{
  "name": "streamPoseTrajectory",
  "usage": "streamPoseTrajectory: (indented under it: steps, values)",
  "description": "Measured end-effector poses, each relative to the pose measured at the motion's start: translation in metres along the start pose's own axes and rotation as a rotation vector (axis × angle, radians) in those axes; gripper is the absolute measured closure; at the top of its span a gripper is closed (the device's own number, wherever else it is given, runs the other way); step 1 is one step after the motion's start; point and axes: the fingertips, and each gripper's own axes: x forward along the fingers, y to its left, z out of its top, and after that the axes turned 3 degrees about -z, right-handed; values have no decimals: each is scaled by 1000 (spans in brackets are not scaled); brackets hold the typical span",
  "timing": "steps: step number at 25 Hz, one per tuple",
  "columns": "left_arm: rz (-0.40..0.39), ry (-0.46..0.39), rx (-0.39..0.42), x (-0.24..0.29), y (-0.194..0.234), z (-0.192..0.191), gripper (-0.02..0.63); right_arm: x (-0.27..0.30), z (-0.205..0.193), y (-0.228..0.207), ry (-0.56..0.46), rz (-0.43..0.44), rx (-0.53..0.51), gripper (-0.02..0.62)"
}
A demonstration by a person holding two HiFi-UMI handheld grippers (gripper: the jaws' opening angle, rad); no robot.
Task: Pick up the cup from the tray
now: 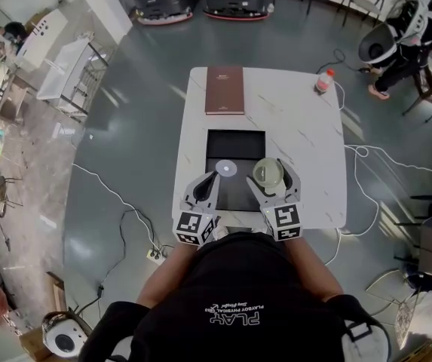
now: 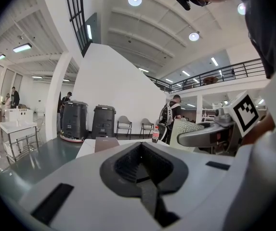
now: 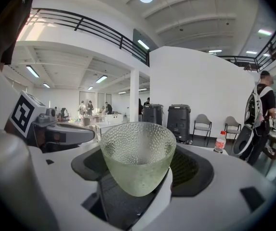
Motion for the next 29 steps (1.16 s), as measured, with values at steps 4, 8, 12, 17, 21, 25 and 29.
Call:
streamPoseTrajectory:
  steps: [4,8,12,17,21,25,29]
  values:
    - [-2,-8,-3,0,0,4,598,-1,11,1,-18,-6,-18,210]
    - [3,-8,-3,0,0,3,598,0,13,3,-26,0,-12,210]
    - [12,-9,-4,-3,-4,3,598,-4,11,3,-29,12,0,210]
    - [22,-5,-6,-7,0,0,598,-2,10,8,-30,23,8,210]
    - [26,-3,-6,-10,2,0,598,0,10,12,-32,23,6,210]
    - [30,-13,-10,-11,3,1,597,-1,9,12,-29,24,5,210]
    - [24,-23,-17,-11,-1,0,598,-3,5,9,-22,20,9,210]
